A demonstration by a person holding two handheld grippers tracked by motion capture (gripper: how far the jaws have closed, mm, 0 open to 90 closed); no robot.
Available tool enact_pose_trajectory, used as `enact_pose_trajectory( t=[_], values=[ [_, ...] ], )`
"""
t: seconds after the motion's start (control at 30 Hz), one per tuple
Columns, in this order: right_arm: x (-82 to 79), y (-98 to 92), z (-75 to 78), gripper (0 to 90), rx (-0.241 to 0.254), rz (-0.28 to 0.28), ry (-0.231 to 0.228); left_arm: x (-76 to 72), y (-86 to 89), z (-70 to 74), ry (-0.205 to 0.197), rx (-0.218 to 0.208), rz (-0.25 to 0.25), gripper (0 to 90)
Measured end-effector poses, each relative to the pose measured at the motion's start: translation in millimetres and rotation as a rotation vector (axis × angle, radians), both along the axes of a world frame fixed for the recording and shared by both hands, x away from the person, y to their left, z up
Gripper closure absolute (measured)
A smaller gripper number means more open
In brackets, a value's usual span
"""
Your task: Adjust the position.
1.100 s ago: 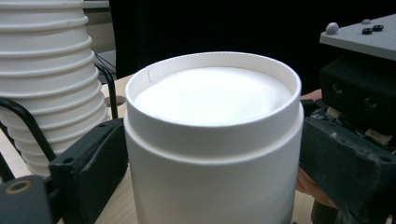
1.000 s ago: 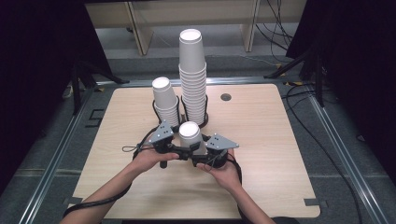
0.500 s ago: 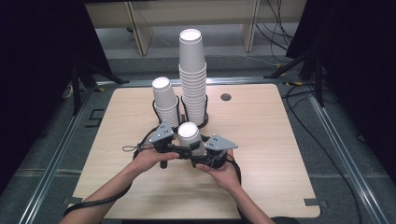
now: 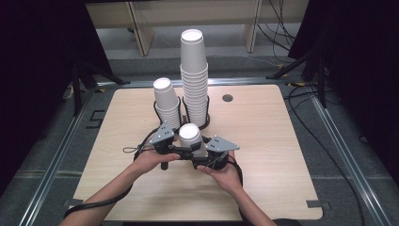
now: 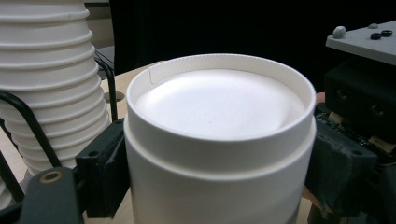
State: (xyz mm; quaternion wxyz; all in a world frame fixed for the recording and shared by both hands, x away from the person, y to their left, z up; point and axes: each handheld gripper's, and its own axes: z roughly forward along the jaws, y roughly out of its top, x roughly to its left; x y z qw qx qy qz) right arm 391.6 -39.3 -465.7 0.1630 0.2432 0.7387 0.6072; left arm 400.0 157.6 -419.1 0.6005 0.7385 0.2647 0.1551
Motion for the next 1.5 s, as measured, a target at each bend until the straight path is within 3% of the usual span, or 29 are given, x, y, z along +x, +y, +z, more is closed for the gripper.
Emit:
enact_pose_trajectory(
  t=[0.27,0.33,0.4,0.57,0.63,0.67,0.73,0.77,0.83,0.9,1.03,1.13,1.2,1.27,1.5],
  values=[
    [-0.7,0.1,0.5,22.5,-0.005,0.002,0.009,0.5,0.6,1.4,-0.004,0.003,-0.007,18.0],
    [-0.6,0.1,0.1,22.5,-0.008,-0.001,-0.001,1.1,-0.2,2.3,-0.017,-0.02,-0.02,16.9],
    [-1.0,0.9,-0.5,22.5,0.005,0.008,0.02,0.6,0.4,3.3,-0.017,-0.004,-0.016,16.9],
    [-1.5,1.0,-0.4,22.5,-0.015,0.001,0.014,0.5,0.2,4.1,-0.022,0.005,-0.013,17.3],
    [-0.4,0.7,-0.7,22.5,-0.021,0.0,-0.014,0.5,0.1,4.9,-0.024,0.003,-0.012,17.6],
    [-2.4,2.1,-1.2,22.5,-0.004,0.005,0.03,0.5,0.1,5.2,-0.026,0.004,-0.012,17.6],
    [-2.3,2.2,-1.2,22.5,-0.005,0.003,0.023,0.4,0.3,5.4,-0.03,0.008,-0.007,20.1],
    [-0.6,1.1,-0.4,22.5,-0.021,0.0,-0.017,0.1,0.4,5.6,-0.029,0.007,-0.002,20.7],
    [0.7,0.6,-0.3,22.4,-0.026,-0.005,-0.042,0.1,0.5,5.7,-0.031,0.008,-0.002,21.1],
    [-0.9,2.4,-1.2,22.3,-0.001,-0.006,-0.02,-0.6,0.1,5.4,-0.036,0.009,0.0,21.3],
    [0.0,2.6,-1.0,22.4,0.004,0.01,-0.017,-0.2,-1.0,4.5,-0.047,-0.011,-0.005,21.1],
    [-0.2,2.6,-0.6,22.4,0.004,0.008,-0.018,-0.3,0.5,5.3,-0.038,0.007,-0.005,20.7],
    [-1.8,2.8,-0.3,22.5,0.004,0.01,0.012,-0.3,0.5,4.2,-0.031,0.01,-0.006,19.0],
    [-1.1,1.7,1.1,22.5,-0.009,-0.003,-0.024,-0.7,0.2,1.1,-0.025,0.014,-0.005,17.1],
    [-1.0,2.6,-0.2,22.4,0.0,0.001,-0.022,-1.4,0.5,1.2,-0.025,0.011,-0.003,19.1]
  ],
)
